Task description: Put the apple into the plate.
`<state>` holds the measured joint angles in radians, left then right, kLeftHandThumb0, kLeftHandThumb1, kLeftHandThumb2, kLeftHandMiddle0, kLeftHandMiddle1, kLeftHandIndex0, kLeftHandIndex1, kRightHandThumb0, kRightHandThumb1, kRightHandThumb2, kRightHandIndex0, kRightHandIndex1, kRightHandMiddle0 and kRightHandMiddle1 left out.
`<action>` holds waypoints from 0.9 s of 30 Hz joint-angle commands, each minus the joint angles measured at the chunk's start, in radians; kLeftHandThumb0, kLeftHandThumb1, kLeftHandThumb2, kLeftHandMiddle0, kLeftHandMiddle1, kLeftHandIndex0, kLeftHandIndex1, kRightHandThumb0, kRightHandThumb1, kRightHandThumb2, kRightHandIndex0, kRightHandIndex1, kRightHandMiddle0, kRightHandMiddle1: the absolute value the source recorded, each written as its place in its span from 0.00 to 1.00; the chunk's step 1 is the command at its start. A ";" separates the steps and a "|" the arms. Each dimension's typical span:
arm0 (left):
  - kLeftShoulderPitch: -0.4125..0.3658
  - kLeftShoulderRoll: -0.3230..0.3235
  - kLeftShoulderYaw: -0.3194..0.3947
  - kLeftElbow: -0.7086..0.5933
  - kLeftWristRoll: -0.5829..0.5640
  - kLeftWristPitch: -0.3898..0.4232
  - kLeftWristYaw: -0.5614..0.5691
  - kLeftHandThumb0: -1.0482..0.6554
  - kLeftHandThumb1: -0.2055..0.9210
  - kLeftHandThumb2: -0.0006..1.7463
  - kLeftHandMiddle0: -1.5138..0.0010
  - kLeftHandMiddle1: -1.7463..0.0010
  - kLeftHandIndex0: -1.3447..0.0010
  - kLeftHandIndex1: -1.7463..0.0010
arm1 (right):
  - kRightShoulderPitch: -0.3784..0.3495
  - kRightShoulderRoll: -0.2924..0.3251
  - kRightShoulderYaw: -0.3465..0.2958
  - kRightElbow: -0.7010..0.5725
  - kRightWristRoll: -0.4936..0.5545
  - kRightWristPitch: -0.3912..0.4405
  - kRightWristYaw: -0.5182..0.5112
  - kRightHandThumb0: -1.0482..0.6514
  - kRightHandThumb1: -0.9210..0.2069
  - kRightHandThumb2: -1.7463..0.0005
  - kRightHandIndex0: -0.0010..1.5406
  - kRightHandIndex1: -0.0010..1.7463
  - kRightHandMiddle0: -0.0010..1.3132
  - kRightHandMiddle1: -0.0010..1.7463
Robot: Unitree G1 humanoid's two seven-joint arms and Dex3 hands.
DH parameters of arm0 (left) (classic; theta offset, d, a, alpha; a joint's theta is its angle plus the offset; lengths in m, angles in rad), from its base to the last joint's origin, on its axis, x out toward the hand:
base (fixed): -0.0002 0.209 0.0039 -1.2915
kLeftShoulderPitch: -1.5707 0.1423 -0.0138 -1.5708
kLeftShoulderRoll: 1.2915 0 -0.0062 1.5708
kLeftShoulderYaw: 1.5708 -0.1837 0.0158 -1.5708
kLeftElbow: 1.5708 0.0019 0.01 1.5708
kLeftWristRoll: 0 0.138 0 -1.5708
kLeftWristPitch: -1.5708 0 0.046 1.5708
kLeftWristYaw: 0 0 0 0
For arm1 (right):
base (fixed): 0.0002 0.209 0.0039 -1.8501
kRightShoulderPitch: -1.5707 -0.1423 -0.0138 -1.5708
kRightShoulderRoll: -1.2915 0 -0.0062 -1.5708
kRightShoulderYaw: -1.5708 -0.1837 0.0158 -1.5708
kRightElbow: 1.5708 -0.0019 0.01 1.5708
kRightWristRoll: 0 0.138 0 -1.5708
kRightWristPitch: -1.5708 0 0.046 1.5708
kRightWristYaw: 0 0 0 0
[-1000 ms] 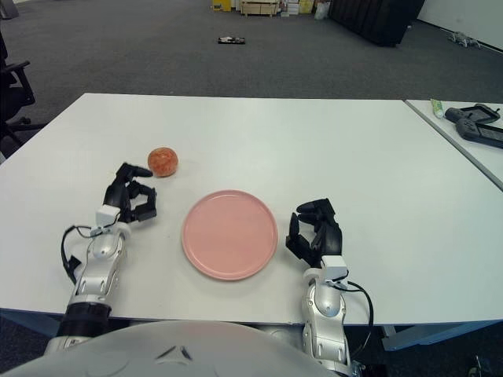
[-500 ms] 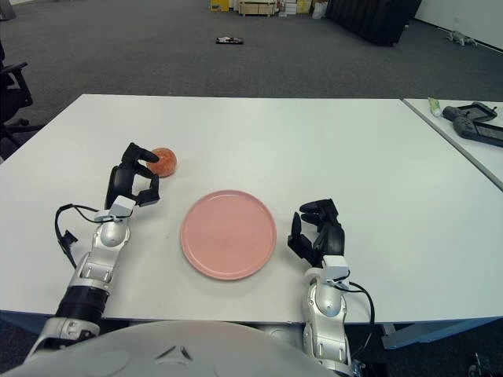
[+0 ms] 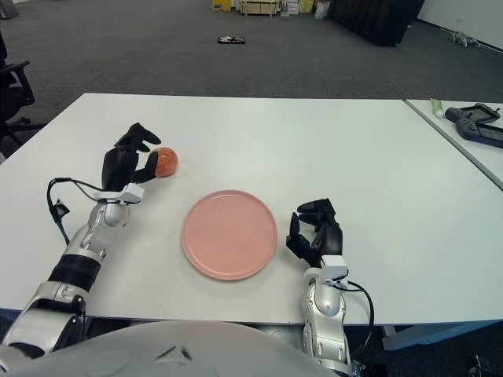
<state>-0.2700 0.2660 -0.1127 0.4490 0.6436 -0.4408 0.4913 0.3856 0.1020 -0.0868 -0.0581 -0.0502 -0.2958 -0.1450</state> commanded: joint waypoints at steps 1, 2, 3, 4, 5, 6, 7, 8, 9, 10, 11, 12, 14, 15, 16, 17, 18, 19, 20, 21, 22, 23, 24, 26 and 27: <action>-0.073 0.031 -0.028 0.042 0.025 0.004 -0.006 0.25 0.93 0.38 0.94 0.38 0.96 0.26 | -0.020 -0.006 -0.002 0.008 0.008 -0.018 0.002 0.38 0.26 0.47 0.49 1.00 0.29 1.00; -0.081 0.036 -0.034 0.050 0.028 0.006 -0.007 0.22 0.89 0.38 0.96 0.47 0.98 0.36 | -0.021 -0.006 -0.002 0.009 0.006 -0.018 0.001 0.38 0.26 0.46 0.48 1.00 0.29 1.00; -0.095 0.040 -0.045 0.070 0.038 0.011 -0.004 0.19 0.87 0.37 0.98 0.54 0.98 0.43 | -0.021 -0.006 -0.002 0.009 0.005 -0.017 0.000 0.38 0.26 0.46 0.48 1.00 0.29 1.00; -0.106 0.043 -0.052 0.086 0.044 0.015 -0.001 0.18 0.86 0.37 0.98 0.59 0.99 0.48 | -0.020 -0.006 -0.002 0.009 0.003 -0.016 -0.001 0.38 0.26 0.46 0.48 1.00 0.29 1.00; -0.116 0.046 -0.061 0.101 0.053 0.019 0.003 0.16 0.84 0.36 0.99 0.67 0.99 0.56 | -0.020 -0.006 -0.002 0.008 0.003 -0.015 -0.002 0.38 0.26 0.46 0.48 1.00 0.29 1.00; -0.123 0.049 -0.067 0.113 0.058 0.022 0.008 0.14 0.84 0.35 0.99 0.75 0.99 0.63 | -0.020 -0.005 -0.001 0.007 0.002 -0.014 -0.003 0.38 0.26 0.46 0.48 1.00 0.29 1.00; -0.129 0.052 -0.078 0.126 0.071 0.027 0.016 0.13 0.83 0.34 0.99 0.78 1.00 0.65 | -0.019 -0.005 -0.001 0.006 0.002 -0.010 -0.003 0.38 0.26 0.46 0.48 1.00 0.29 1.00; -0.133 0.055 -0.087 0.136 0.080 0.030 0.022 0.10 0.84 0.33 1.00 0.86 1.00 0.73 | -0.019 -0.005 -0.001 0.005 0.002 -0.008 -0.004 0.38 0.26 0.46 0.48 1.00 0.29 1.00; -0.138 0.057 -0.096 0.148 0.089 0.033 0.029 0.09 0.85 0.31 1.00 0.91 1.00 0.77 | -0.019 -0.005 -0.001 0.004 0.002 -0.007 -0.004 0.38 0.26 0.46 0.48 1.00 0.29 1.00; -0.146 0.061 -0.109 0.164 0.101 0.039 0.032 0.07 0.86 0.30 1.00 0.94 1.00 0.82 | -0.018 -0.004 -0.001 0.003 0.002 -0.005 -0.005 0.38 0.26 0.46 0.48 1.00 0.29 1.00; -0.151 0.063 -0.118 0.175 0.108 0.043 0.034 0.06 0.86 0.30 1.00 0.95 1.00 0.84 | -0.017 -0.003 -0.001 0.002 0.001 -0.004 -0.006 0.38 0.26 0.46 0.48 1.00 0.29 1.00; -0.156 0.065 -0.125 0.182 0.112 0.045 0.037 0.04 0.88 0.27 1.00 0.97 1.00 0.89 | -0.017 -0.003 0.000 0.001 0.001 -0.004 -0.007 0.38 0.26 0.46 0.47 1.00 0.29 1.00; -0.165 0.073 -0.141 0.196 0.122 0.054 0.033 0.02 0.90 0.25 1.00 0.98 1.00 0.94 | -0.016 -0.002 0.000 0.000 0.000 -0.003 -0.009 0.38 0.26 0.46 0.47 1.00 0.29 1.00; -0.175 0.077 -0.155 0.215 0.132 0.060 0.026 0.02 0.91 0.24 1.00 0.99 1.00 0.96 | -0.015 -0.001 0.000 0.000 0.000 -0.005 -0.010 0.38 0.26 0.46 0.47 1.00 0.29 1.00; -0.187 0.080 -0.170 0.240 0.142 0.065 0.019 0.01 0.92 0.22 1.00 0.99 1.00 0.97 | -0.015 0.000 -0.001 0.000 0.000 -0.007 -0.012 0.38 0.26 0.46 0.47 1.00 0.29 1.00; -0.196 0.082 -0.180 0.258 0.147 0.067 0.016 0.01 0.94 0.20 1.00 1.00 1.00 0.98 | -0.014 0.001 -0.001 -0.001 0.000 -0.009 -0.013 0.38 0.26 0.46 0.47 1.00 0.29 1.00; -0.205 0.083 -0.191 0.282 0.152 0.068 0.014 0.01 0.95 0.18 1.00 1.00 1.00 0.99 | -0.013 0.003 -0.001 -0.001 0.003 -0.009 -0.013 0.38 0.26 0.46 0.47 1.00 0.29 1.00; -0.211 0.085 -0.198 0.298 0.153 0.067 0.016 0.00 0.96 0.16 1.00 1.00 1.00 0.99 | -0.013 0.003 -0.001 -0.002 0.004 -0.009 -0.013 0.39 0.26 0.47 0.48 1.00 0.29 1.00; -0.222 0.084 -0.209 0.329 0.159 0.068 0.022 0.00 0.97 0.16 1.00 1.00 1.00 0.99 | -0.012 0.005 -0.001 -0.004 0.008 -0.009 -0.012 0.39 0.26 0.47 0.48 1.00 0.29 1.00; -0.231 0.084 -0.219 0.352 0.163 0.069 0.028 0.00 0.97 0.15 1.00 1.00 1.00 1.00 | -0.011 0.005 -0.001 -0.005 0.011 -0.009 -0.011 0.39 0.26 0.47 0.48 1.00 0.28 1.00; -0.240 0.083 -0.228 0.373 0.169 0.072 0.033 0.00 0.97 0.14 1.00 1.00 1.00 1.00 | -0.010 0.006 -0.001 -0.005 0.014 -0.009 -0.009 0.39 0.26 0.47 0.48 1.00 0.28 1.00; -0.246 0.083 -0.236 0.389 0.172 0.074 0.037 0.00 0.97 0.14 1.00 1.00 1.00 1.00 | -0.010 0.007 -0.002 -0.006 0.017 -0.010 -0.008 0.39 0.26 0.47 0.48 1.00 0.28 1.00; -0.255 0.084 -0.245 0.405 0.177 0.080 0.038 0.00 0.97 0.13 1.00 1.00 1.00 1.00 | -0.009 0.007 -0.002 -0.005 0.021 -0.013 -0.005 0.39 0.26 0.47 0.48 1.00 0.28 1.00; -0.266 0.084 -0.259 0.427 0.181 0.087 0.043 0.00 0.97 0.12 1.00 1.00 1.00 1.00 | -0.008 0.007 -0.003 -0.005 0.026 -0.016 -0.001 0.39 0.26 0.47 0.48 1.00 0.28 1.00; -0.275 0.083 -0.268 0.444 0.185 0.092 0.044 0.00 0.97 0.12 1.00 1.00 1.00 1.00 | -0.008 0.007 -0.003 -0.005 0.031 -0.018 0.002 0.39 0.26 0.47 0.48 1.00 0.28 1.00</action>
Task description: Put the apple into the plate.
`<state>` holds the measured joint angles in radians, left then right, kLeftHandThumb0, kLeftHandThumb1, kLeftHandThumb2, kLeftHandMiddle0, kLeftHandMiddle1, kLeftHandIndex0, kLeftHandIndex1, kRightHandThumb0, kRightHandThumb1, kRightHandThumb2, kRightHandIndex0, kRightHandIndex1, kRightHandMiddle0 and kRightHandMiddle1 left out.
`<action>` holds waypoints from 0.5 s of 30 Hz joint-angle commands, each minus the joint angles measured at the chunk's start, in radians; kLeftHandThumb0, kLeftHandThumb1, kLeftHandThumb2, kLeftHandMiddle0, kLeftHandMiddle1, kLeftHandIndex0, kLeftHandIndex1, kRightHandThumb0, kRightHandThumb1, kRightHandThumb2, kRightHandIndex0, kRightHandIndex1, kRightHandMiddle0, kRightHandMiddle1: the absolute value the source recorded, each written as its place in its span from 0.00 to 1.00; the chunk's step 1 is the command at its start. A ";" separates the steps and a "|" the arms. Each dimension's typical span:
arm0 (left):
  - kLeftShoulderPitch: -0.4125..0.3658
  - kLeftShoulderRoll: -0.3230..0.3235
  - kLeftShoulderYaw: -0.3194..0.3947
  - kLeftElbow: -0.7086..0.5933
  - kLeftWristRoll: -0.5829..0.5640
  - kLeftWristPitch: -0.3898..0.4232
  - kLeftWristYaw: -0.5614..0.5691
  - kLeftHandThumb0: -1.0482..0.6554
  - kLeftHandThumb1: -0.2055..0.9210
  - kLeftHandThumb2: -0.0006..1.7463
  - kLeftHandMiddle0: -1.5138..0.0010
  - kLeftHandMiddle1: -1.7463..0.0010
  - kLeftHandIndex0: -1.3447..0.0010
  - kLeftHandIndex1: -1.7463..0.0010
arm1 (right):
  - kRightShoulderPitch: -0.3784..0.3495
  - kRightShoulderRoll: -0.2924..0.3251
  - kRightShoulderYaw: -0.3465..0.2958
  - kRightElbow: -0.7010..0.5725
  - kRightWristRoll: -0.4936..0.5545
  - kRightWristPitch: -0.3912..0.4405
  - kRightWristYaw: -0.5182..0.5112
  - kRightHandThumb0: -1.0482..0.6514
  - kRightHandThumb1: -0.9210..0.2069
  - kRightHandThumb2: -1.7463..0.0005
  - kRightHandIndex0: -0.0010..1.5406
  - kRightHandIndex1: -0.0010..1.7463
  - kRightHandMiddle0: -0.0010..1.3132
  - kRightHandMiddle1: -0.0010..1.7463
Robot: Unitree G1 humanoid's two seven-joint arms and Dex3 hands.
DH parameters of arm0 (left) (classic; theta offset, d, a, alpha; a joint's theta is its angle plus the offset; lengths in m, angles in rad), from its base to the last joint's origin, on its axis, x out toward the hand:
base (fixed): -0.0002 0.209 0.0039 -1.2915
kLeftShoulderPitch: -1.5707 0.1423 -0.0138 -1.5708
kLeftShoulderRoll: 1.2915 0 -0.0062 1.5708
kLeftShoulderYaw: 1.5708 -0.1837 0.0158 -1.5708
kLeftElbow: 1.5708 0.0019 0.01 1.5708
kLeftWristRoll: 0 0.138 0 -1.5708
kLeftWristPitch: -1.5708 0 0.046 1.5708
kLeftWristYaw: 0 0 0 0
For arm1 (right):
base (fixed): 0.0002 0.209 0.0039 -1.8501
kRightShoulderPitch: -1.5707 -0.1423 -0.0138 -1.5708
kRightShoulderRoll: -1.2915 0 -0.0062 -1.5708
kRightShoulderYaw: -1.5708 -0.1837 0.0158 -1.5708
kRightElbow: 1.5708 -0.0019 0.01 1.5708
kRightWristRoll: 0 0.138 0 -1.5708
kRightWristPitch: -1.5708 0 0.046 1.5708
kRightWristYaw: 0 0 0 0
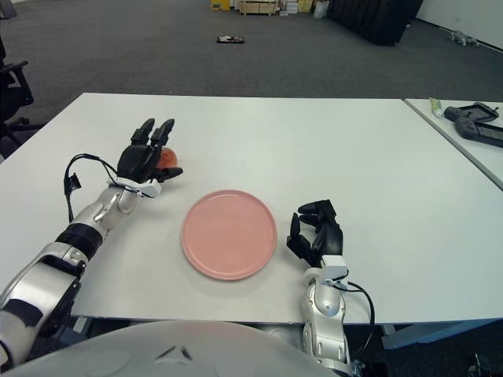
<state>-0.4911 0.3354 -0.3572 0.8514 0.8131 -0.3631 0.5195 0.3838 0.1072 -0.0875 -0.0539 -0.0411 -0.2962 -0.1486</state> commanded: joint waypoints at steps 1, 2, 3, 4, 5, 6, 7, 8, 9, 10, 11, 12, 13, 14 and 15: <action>-0.065 0.011 -0.033 0.067 0.019 0.020 0.015 0.00 0.97 0.12 1.00 1.00 1.00 1.00 | -0.005 0.002 -0.002 -0.009 0.026 -0.020 0.009 0.39 0.26 0.47 0.48 1.00 0.28 1.00; -0.073 0.010 -0.042 0.086 0.022 0.023 0.016 0.00 0.97 0.12 1.00 1.00 1.00 1.00 | -0.005 0.002 -0.002 -0.009 0.029 -0.021 0.012 0.39 0.26 0.47 0.48 1.00 0.28 1.00; -0.083 0.007 -0.051 0.110 0.024 0.028 0.013 0.00 0.97 0.12 1.00 1.00 1.00 1.00 | -0.004 0.001 -0.002 -0.010 0.032 -0.022 0.014 0.39 0.26 0.47 0.48 1.00 0.29 1.00; -0.090 0.006 -0.058 0.125 0.025 0.030 0.013 0.00 0.97 0.12 1.00 1.00 1.00 1.00 | -0.003 0.001 -0.001 -0.010 0.034 -0.023 0.015 0.39 0.26 0.47 0.48 1.00 0.29 1.00; -0.097 0.005 -0.066 0.143 0.025 0.032 0.009 0.00 0.98 0.12 1.00 1.00 1.00 1.00 | -0.003 0.001 -0.001 -0.012 0.036 -0.023 0.016 0.39 0.26 0.47 0.48 1.00 0.29 1.00; -0.103 0.003 -0.072 0.156 0.025 0.034 0.007 0.00 0.98 0.12 1.00 1.00 1.00 1.00 | -0.002 0.001 0.000 -0.013 0.037 -0.023 0.016 0.39 0.26 0.47 0.48 1.00 0.29 1.00; -0.109 0.002 -0.079 0.171 0.025 0.037 0.002 0.00 0.98 0.12 1.00 1.00 1.00 1.00 | -0.001 0.001 0.000 -0.015 0.037 -0.022 0.017 0.39 0.26 0.47 0.48 1.00 0.28 1.00; -0.114 0.001 -0.084 0.182 0.024 0.039 0.000 0.00 0.98 0.11 1.00 1.00 1.00 1.00 | 0.000 0.002 0.001 -0.016 0.037 -0.021 0.018 0.39 0.26 0.47 0.48 1.00 0.28 1.00; -0.120 0.000 -0.091 0.194 0.023 0.042 -0.006 0.00 0.98 0.11 1.00 1.00 1.00 1.00 | 0.001 0.002 0.002 -0.020 0.037 -0.019 0.019 0.39 0.26 0.47 0.48 1.00 0.28 1.00; -0.125 -0.001 -0.096 0.203 0.022 0.044 -0.009 0.00 0.98 0.11 1.00 1.00 1.00 1.00 | 0.002 0.002 0.002 -0.023 0.037 -0.018 0.019 0.39 0.26 0.47 0.48 1.00 0.28 1.00; -0.128 -0.001 -0.100 0.210 0.020 0.044 -0.009 0.00 0.98 0.11 1.00 1.00 1.00 1.00 | 0.003 0.003 0.003 -0.025 0.036 -0.018 0.020 0.39 0.26 0.47 0.48 1.00 0.28 1.00; -0.134 -0.002 -0.105 0.222 0.018 0.047 -0.016 0.00 0.98 0.11 1.00 1.00 1.00 1.00 | 0.004 0.003 0.003 -0.027 0.036 -0.018 0.020 0.39 0.26 0.47 0.48 1.00 0.28 1.00; -0.141 -0.005 -0.109 0.240 0.016 0.050 -0.026 0.00 0.98 0.11 1.00 1.00 1.00 1.00 | 0.005 0.003 0.004 -0.028 0.034 -0.019 0.020 0.39 0.26 0.47 0.48 1.00 0.28 1.00; -0.146 -0.006 -0.113 0.254 0.014 0.051 -0.032 0.00 0.98 0.11 1.00 1.00 1.00 1.00 | 0.006 0.003 0.004 -0.029 0.033 -0.019 0.020 0.39 0.26 0.47 0.48 1.00 0.28 1.00; -0.152 -0.009 -0.117 0.271 0.012 0.053 -0.038 0.00 0.98 0.11 1.00 1.00 1.00 1.00 | 0.006 0.003 0.005 -0.031 0.032 -0.019 0.019 0.39 0.26 0.47 0.48 1.00 0.28 1.00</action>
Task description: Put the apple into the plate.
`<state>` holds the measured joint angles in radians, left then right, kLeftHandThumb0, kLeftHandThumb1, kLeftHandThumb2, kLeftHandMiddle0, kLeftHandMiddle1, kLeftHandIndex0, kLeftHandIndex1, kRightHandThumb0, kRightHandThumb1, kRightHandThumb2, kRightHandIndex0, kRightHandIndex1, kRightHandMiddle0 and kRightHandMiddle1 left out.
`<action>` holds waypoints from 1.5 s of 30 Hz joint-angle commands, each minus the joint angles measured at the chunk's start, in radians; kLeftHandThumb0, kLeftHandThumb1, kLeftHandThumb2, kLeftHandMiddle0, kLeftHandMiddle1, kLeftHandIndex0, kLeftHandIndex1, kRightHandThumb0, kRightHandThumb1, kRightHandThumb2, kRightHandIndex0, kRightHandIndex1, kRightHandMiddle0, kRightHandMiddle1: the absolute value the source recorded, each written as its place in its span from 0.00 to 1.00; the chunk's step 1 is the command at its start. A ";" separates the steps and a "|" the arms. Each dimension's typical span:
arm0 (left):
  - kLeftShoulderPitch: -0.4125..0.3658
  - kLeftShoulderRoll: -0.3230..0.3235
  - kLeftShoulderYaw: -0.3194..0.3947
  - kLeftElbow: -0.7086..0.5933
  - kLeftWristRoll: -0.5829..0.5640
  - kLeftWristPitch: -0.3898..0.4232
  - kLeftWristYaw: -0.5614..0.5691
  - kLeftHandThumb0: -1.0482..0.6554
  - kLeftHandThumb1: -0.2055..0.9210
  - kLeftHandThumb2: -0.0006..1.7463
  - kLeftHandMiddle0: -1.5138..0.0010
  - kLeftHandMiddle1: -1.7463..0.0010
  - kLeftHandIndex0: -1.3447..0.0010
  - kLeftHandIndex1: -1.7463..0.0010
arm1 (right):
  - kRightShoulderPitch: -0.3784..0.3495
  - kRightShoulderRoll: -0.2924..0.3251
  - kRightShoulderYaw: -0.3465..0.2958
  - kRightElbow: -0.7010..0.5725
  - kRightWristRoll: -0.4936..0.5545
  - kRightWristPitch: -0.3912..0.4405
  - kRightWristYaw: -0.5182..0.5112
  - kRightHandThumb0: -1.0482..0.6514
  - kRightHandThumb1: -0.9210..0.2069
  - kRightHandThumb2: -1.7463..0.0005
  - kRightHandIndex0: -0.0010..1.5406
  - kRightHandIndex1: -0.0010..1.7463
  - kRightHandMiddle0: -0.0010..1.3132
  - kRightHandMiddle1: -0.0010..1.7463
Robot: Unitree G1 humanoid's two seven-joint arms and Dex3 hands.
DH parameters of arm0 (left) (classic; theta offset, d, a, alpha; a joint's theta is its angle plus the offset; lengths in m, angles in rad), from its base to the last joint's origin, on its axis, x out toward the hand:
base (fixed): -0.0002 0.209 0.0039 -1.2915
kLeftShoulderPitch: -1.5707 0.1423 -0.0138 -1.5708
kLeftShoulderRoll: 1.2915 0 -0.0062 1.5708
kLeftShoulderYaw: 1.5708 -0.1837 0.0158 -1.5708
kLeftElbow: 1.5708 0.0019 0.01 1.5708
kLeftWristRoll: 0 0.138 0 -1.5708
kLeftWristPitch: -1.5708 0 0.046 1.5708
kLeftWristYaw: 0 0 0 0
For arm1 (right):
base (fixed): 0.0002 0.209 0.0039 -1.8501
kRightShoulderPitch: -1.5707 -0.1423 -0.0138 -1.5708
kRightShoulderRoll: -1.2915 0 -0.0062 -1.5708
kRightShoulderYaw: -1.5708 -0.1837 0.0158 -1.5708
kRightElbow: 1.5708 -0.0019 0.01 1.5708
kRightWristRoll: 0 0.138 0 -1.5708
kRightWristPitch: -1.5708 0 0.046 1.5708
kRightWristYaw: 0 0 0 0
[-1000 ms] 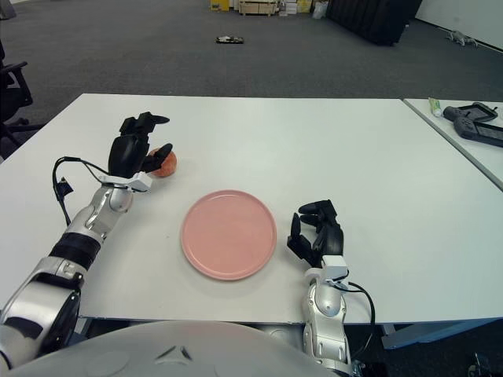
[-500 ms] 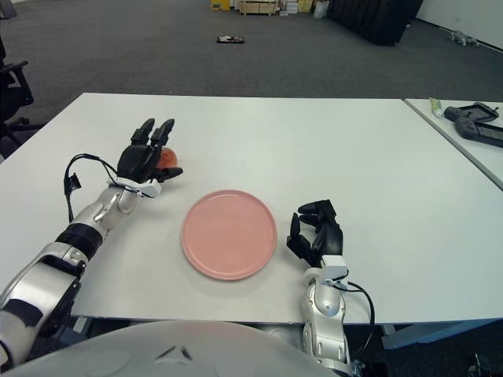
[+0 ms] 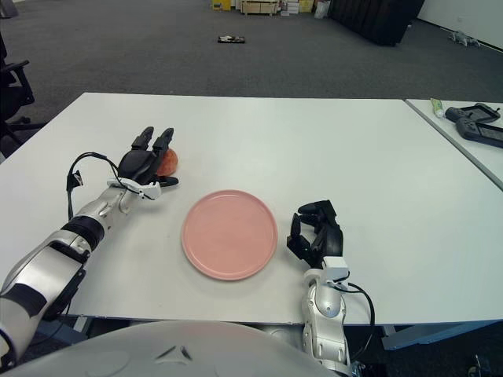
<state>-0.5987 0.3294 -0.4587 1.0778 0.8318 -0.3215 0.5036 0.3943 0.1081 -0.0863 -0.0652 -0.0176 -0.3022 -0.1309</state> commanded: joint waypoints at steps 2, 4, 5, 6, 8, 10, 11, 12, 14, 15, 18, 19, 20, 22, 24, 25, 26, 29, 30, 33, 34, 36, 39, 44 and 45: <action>-0.054 -0.007 -0.022 0.077 -0.009 0.013 -0.026 0.00 0.98 0.11 1.00 1.00 1.00 1.00 | -0.002 0.003 0.004 -0.023 0.007 -0.010 0.001 0.39 0.25 0.47 0.49 1.00 0.28 1.00; -0.063 -0.011 -0.028 0.111 -0.012 0.017 -0.028 0.00 0.98 0.10 1.00 1.00 1.00 1.00 | 0.000 0.003 0.004 -0.027 0.006 -0.007 0.000 0.39 0.25 0.47 0.49 1.00 0.28 1.00; -0.066 -0.013 -0.031 0.124 -0.014 0.018 -0.028 0.00 0.98 0.10 1.00 1.00 1.00 1.00 | 0.001 0.003 0.004 -0.028 0.006 -0.006 0.000 0.39 0.25 0.47 0.49 1.00 0.28 1.00; -0.069 -0.015 -0.033 0.136 -0.015 0.021 -0.031 0.00 0.98 0.10 1.00 1.00 1.00 1.00 | 0.001 0.004 0.003 -0.029 0.006 -0.005 -0.001 0.39 0.25 0.47 0.49 1.00 0.28 1.00; -0.075 -0.018 -0.037 0.156 -0.019 0.026 -0.035 0.00 0.98 0.10 1.00 1.00 1.00 1.00 | 0.002 0.005 0.002 -0.029 0.004 -0.004 -0.004 0.39 0.25 0.47 0.49 1.00 0.28 1.00; -0.079 -0.020 -0.040 0.172 -0.024 0.034 -0.043 0.00 0.98 0.10 1.00 1.00 1.00 1.00 | 0.003 0.005 0.002 -0.031 0.003 -0.003 -0.007 0.39 0.25 0.47 0.49 1.00 0.28 1.00; -0.082 -0.022 -0.041 0.179 -0.026 0.038 -0.049 0.00 0.99 0.10 1.00 1.00 1.00 1.00 | 0.003 0.006 0.001 -0.031 0.003 -0.002 -0.007 0.39 0.25 0.47 0.49 1.00 0.28 1.00; -0.084 -0.022 -0.043 0.183 -0.028 0.041 -0.051 0.00 0.99 0.10 1.00 1.00 1.00 1.00 | 0.003 0.005 0.001 -0.032 0.003 -0.002 -0.007 0.39 0.25 0.47 0.49 1.00 0.28 1.00; -0.089 -0.022 -0.047 0.193 -0.033 0.046 -0.058 0.00 0.99 0.10 1.00 1.00 1.00 1.00 | 0.004 0.005 0.001 -0.033 0.005 -0.002 -0.006 0.38 0.26 0.47 0.49 1.00 0.28 1.00; -0.092 -0.022 -0.049 0.200 -0.035 0.051 -0.064 0.00 0.99 0.10 1.00 1.00 1.00 1.00 | 0.004 0.005 0.002 -0.034 0.007 -0.003 -0.004 0.38 0.26 0.47 0.49 1.00 0.28 1.00; -0.100 -0.023 -0.054 0.216 -0.041 0.063 -0.076 0.00 1.00 0.11 1.00 1.00 1.00 1.00 | 0.005 0.005 0.002 -0.037 0.015 -0.002 0.001 0.38 0.26 0.47 0.49 1.00 0.28 1.00; -0.102 -0.024 -0.056 0.218 -0.042 0.065 -0.078 0.00 1.00 0.11 1.00 1.00 1.00 1.00 | 0.006 0.005 0.002 -0.037 0.016 -0.001 0.002 0.38 0.26 0.47 0.49 1.00 0.28 1.00; -0.103 -0.025 -0.058 0.222 -0.044 0.069 -0.081 0.00 1.00 0.11 1.00 1.00 1.00 1.00 | 0.006 0.005 0.002 -0.038 0.019 -0.002 0.004 0.38 0.26 0.47 0.49 1.00 0.28 1.00; -0.105 -0.028 -0.060 0.228 -0.047 0.075 -0.087 0.01 1.00 0.12 1.00 1.00 1.00 1.00 | 0.007 0.004 0.002 -0.039 0.023 -0.003 0.007 0.38 0.26 0.47 0.49 1.00 0.28 1.00; -0.107 -0.030 -0.062 0.233 -0.050 0.080 -0.092 0.01 1.00 0.12 1.00 1.00 1.00 1.00 | 0.008 0.004 0.002 -0.039 0.026 -0.003 0.010 0.39 0.25 0.47 0.50 1.00 0.28 1.00; -0.108 -0.031 -0.063 0.234 -0.051 0.081 -0.094 0.02 1.00 0.12 1.00 1.00 1.00 1.00 | 0.008 0.004 0.002 -0.040 0.027 -0.004 0.011 0.39 0.25 0.47 0.50 1.00 0.28 1.00; -0.108 -0.032 -0.064 0.236 -0.052 0.083 -0.098 0.02 1.00 0.12 1.00 1.00 1.00 1.00 | 0.009 0.003 0.001 -0.040 0.028 -0.004 0.013 0.39 0.25 0.47 0.50 1.00 0.28 1.00; -0.115 -0.040 -0.068 0.246 -0.057 0.094 -0.117 0.03 1.00 0.13 1.00 1.00 1.00 1.00 | 0.010 0.003 0.000 -0.045 0.025 0.002 0.012 0.39 0.25 0.47 0.50 1.00 0.28 1.00; -0.118 -0.044 -0.070 0.249 -0.058 0.098 -0.123 0.03 1.00 0.14 1.00 1.00 1.00 1.00 | 0.011 0.003 -0.001 -0.046 0.023 0.005 0.010 0.39 0.25 0.47 0.50 1.00 0.28 1.00; -0.127 -0.052 -0.077 0.258 -0.060 0.110 -0.144 0.04 1.00 0.15 1.00 1.00 0.99 0.99 | 0.011 0.003 -0.002 -0.048 0.021 0.006 0.009 0.39 0.25 0.48 0.50 1.00 0.28 1.00; -0.129 -0.053 -0.081 0.259 -0.059 0.112 -0.149 0.04 1.00 0.16 1.00 1.00 0.98 0.99 | 0.012 0.004 -0.003 -0.048 0.022 0.006 0.009 0.39 0.25 0.48 0.50 1.00 0.28 1.00; -0.134 -0.054 -0.089 0.263 -0.056 0.117 -0.166 0.04 1.00 0.18 1.00 1.00 0.99 0.95 | 0.011 0.004 -0.004 -0.047 0.023 0.003 0.009 0.39 0.25 0.48 0.50 1.00 0.28 1.00; -0.142 -0.056 -0.102 0.267 -0.051 0.122 -0.191 0.03 1.00 0.20 1.00 1.00 1.00 0.91 | 0.011 0.003 -0.005 -0.046 0.025 0.000 0.010 0.39 0.25 0.48 0.50 1.00 0.28 1.00; -0.158 -0.056 -0.138 0.273 -0.034 0.129 -0.242 0.02 1.00 0.23 1.00 1.00 1.00 0.85 | 0.011 0.003 -0.006 -0.046 0.029 -0.002 0.012 0.39 0.25 0.48 0.49 1.00 0.28 1.00; -0.162 -0.057 -0.148 0.274 -0.028 0.130 -0.252 0.02 1.00 0.23 1.00 1.00 1.00 0.84 | 0.011 0.003 -0.006 -0.047 0.030 0.000 0.013 0.39 0.25 0.48 0.49 1.00 0.28 1.00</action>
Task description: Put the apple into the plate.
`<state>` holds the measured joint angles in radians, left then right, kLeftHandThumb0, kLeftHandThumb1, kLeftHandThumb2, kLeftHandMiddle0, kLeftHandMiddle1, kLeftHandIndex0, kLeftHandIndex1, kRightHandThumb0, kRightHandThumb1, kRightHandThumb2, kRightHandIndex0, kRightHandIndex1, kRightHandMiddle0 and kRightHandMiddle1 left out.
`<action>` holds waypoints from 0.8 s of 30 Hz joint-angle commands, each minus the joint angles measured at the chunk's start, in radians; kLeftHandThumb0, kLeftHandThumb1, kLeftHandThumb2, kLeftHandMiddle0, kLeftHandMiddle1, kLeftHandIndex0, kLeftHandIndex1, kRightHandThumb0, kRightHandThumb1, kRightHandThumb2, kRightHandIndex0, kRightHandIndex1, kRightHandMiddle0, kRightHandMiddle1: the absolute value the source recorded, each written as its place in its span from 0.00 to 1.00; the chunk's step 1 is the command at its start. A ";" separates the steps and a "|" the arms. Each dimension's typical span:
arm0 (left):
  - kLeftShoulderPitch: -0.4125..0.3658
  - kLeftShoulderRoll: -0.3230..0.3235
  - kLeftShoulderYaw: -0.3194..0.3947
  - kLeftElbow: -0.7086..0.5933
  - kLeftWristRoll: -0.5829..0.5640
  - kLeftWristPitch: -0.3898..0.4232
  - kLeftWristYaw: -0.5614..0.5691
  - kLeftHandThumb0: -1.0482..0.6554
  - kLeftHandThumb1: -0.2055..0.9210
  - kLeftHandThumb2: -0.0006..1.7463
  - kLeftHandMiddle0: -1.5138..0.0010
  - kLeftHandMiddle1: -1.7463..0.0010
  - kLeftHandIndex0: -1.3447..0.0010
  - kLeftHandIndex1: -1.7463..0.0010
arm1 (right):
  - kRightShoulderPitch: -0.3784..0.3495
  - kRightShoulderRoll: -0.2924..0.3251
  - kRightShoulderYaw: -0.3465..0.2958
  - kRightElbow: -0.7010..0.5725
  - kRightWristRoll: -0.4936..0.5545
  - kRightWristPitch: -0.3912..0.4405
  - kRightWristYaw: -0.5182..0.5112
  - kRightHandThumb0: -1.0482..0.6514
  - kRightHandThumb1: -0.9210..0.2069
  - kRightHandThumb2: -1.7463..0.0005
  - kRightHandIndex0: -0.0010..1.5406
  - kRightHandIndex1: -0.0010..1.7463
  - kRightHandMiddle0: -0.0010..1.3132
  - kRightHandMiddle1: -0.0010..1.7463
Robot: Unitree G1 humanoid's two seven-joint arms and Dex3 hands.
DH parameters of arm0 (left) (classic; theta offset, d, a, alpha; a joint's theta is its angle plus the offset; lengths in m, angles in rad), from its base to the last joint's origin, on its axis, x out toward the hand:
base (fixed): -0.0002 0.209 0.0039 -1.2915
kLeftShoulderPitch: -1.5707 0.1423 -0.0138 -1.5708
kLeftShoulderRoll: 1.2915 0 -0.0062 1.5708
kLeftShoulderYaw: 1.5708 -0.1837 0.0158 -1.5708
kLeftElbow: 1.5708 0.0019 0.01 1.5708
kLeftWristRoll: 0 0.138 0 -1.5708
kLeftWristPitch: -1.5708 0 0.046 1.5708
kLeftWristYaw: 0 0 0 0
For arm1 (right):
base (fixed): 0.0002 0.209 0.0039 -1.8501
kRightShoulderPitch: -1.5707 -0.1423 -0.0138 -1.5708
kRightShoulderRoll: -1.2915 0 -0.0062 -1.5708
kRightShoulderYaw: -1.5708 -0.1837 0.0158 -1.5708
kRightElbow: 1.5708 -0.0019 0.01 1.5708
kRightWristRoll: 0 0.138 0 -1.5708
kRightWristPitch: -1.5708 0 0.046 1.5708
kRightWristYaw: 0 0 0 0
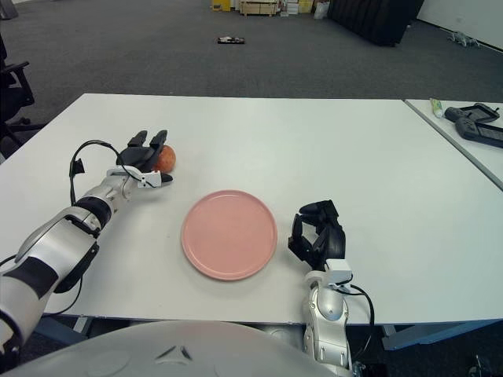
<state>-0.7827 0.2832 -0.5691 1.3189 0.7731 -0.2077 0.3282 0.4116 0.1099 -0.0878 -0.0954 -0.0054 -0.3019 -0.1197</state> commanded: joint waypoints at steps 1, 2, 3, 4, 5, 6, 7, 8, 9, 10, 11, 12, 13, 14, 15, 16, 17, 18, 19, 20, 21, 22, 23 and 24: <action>0.017 -0.011 -0.050 0.033 0.039 0.016 -0.087 0.02 1.00 0.24 1.00 1.00 1.00 0.84 | -0.005 0.001 -0.004 -0.020 0.018 0.004 0.002 0.39 0.25 0.48 0.49 1.00 0.28 1.00; 0.013 -0.012 -0.058 0.034 0.043 0.016 -0.093 0.02 1.00 0.24 1.00 1.00 1.00 0.81 | -0.004 0.001 -0.004 -0.022 0.019 0.006 0.002 0.39 0.25 0.48 0.49 1.00 0.28 1.00; 0.010 -0.013 -0.067 0.034 0.047 0.015 -0.099 0.02 1.00 0.25 1.00 1.00 1.00 0.80 | -0.004 0.001 -0.004 -0.023 0.019 0.009 0.002 0.39 0.25 0.48 0.49 1.00 0.28 1.00; 0.008 -0.013 -0.072 0.034 0.049 0.015 -0.102 0.01 1.00 0.25 1.00 1.00 1.00 0.79 | -0.004 0.001 -0.004 -0.024 0.019 0.010 0.002 0.39 0.25 0.48 0.49 1.00 0.28 1.00; 0.004 -0.014 -0.083 0.034 0.058 0.014 -0.107 0.01 1.00 0.25 1.00 1.00 1.00 0.78 | -0.003 0.001 -0.004 -0.025 0.019 0.012 0.001 0.39 0.25 0.48 0.49 1.00 0.28 1.00; 0.001 -0.014 -0.092 0.035 0.063 0.013 -0.111 0.01 1.00 0.25 1.00 1.00 1.00 0.76 | -0.003 0.001 -0.005 -0.026 0.018 0.014 0.000 0.39 0.25 0.48 0.49 1.00 0.28 1.00; -0.002 -0.014 -0.102 0.035 0.070 0.012 -0.114 0.01 1.00 0.26 1.00 1.00 1.00 0.75 | -0.003 0.001 -0.005 -0.027 0.018 0.015 -0.001 0.39 0.25 0.48 0.49 1.00 0.28 1.00; -0.004 -0.015 -0.109 0.036 0.073 0.011 -0.117 0.01 1.00 0.26 1.00 1.00 1.00 0.74 | -0.003 0.001 -0.005 -0.027 0.017 0.016 -0.002 0.39 0.25 0.48 0.49 1.00 0.28 1.00; -0.005 -0.015 -0.112 0.036 0.073 0.011 -0.117 0.01 1.00 0.26 1.00 1.00 1.00 0.73 | -0.002 0.001 -0.004 -0.027 0.017 0.017 -0.003 0.39 0.25 0.48 0.49 1.00 0.28 1.00; -0.007 -0.014 -0.121 0.036 0.079 0.009 -0.117 0.01 1.00 0.26 1.00 1.00 1.00 0.72 | -0.002 0.002 -0.005 -0.028 0.015 0.017 -0.005 0.39 0.25 0.48 0.49 1.00 0.28 1.00; -0.010 -0.015 -0.131 0.036 0.086 0.006 -0.117 0.01 1.00 0.26 1.00 1.00 1.00 0.71 | -0.002 0.002 -0.005 -0.028 0.011 0.017 -0.008 0.39 0.25 0.48 0.49 1.00 0.28 1.00; -0.012 -0.015 -0.138 0.036 0.091 0.004 -0.117 0.01 1.00 0.26 1.00 1.00 1.00 0.70 | -0.002 0.003 -0.005 -0.028 0.009 0.016 -0.010 0.39 0.25 0.48 0.49 1.00 0.28 1.00; -0.015 -0.017 -0.147 0.036 0.098 0.001 -0.117 0.02 1.00 0.26 1.00 1.00 1.00 0.69 | -0.002 0.003 -0.005 -0.029 0.007 0.016 -0.012 0.39 0.25 0.48 0.49 1.00 0.28 1.00; -0.017 -0.018 -0.152 0.036 0.101 -0.001 -0.117 0.02 1.00 0.26 1.00 1.00 1.00 0.68 | -0.002 0.003 -0.005 -0.029 0.005 0.016 -0.014 0.39 0.25 0.48 0.49 1.00 0.28 1.00; -0.019 -0.020 -0.160 0.036 0.105 -0.003 -0.113 0.02 1.00 0.26 1.00 1.00 1.00 0.67 | -0.002 0.003 -0.004 -0.030 0.006 0.017 -0.014 0.39 0.25 0.48 0.49 1.00 0.28 1.00; -0.020 -0.020 -0.166 0.037 0.108 -0.005 -0.110 0.02 1.00 0.25 1.00 1.00 1.00 0.67 | -0.002 0.003 -0.004 -0.030 0.006 0.018 -0.015 0.39 0.24 0.48 0.49 1.00 0.28 1.00; -0.022 -0.021 -0.172 0.036 0.111 -0.006 -0.105 0.02 1.00 0.25 1.00 1.00 1.00 0.67 | -0.002 0.003 -0.004 -0.031 0.007 0.020 -0.015 0.39 0.24 0.48 0.49 1.00 0.28 1.00; -0.023 -0.022 -0.176 0.036 0.112 -0.008 -0.102 0.02 1.00 0.25 1.00 1.00 1.00 0.67 | -0.002 0.003 -0.003 -0.031 0.008 0.021 -0.016 0.39 0.24 0.48 0.49 1.00 0.28 1.00; -0.023 -0.022 -0.181 0.036 0.115 -0.009 -0.096 0.03 1.00 0.25 1.00 1.00 1.00 0.67 | -0.002 0.003 -0.003 -0.031 0.008 0.021 -0.016 0.39 0.24 0.48 0.49 1.00 0.28 1.00; -0.024 -0.021 -0.185 0.036 0.116 -0.011 -0.092 0.03 1.00 0.25 1.00 1.00 1.00 0.68 | -0.002 0.003 -0.003 -0.031 0.009 0.022 -0.017 0.39 0.24 0.48 0.49 1.00 0.28 1.00; -0.024 -0.021 -0.187 0.036 0.116 -0.011 -0.090 0.03 1.00 0.25 1.00 1.00 1.00 0.68 | -0.003 0.003 -0.003 -0.031 0.009 0.022 -0.017 0.39 0.24 0.48 0.49 1.00 0.28 1.00; -0.025 -0.021 -0.191 0.036 0.118 -0.013 -0.084 0.03 1.00 0.24 1.00 1.00 1.00 0.69 | -0.003 0.003 -0.003 -0.031 0.008 0.021 -0.018 0.39 0.25 0.48 0.49 1.00 0.28 1.00; -0.026 -0.023 -0.195 0.036 0.120 -0.015 -0.077 0.03 1.00 0.24 1.00 1.00 1.00 0.69 | -0.003 0.003 -0.003 -0.030 0.008 0.020 -0.019 0.39 0.25 0.48 0.49 1.00 0.28 1.00; -0.026 -0.023 -0.198 0.035 0.121 -0.017 -0.071 0.04 1.00 0.24 1.00 1.00 1.00 0.71 | -0.004 0.003 -0.003 -0.029 0.007 0.018 -0.020 0.39 0.25 0.48 0.49 1.00 0.28 1.00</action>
<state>-0.8501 0.2702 -0.7397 1.3274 0.8683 -0.2121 0.2749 0.4139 0.1102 -0.0884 -0.1093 0.0001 -0.2877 -0.1340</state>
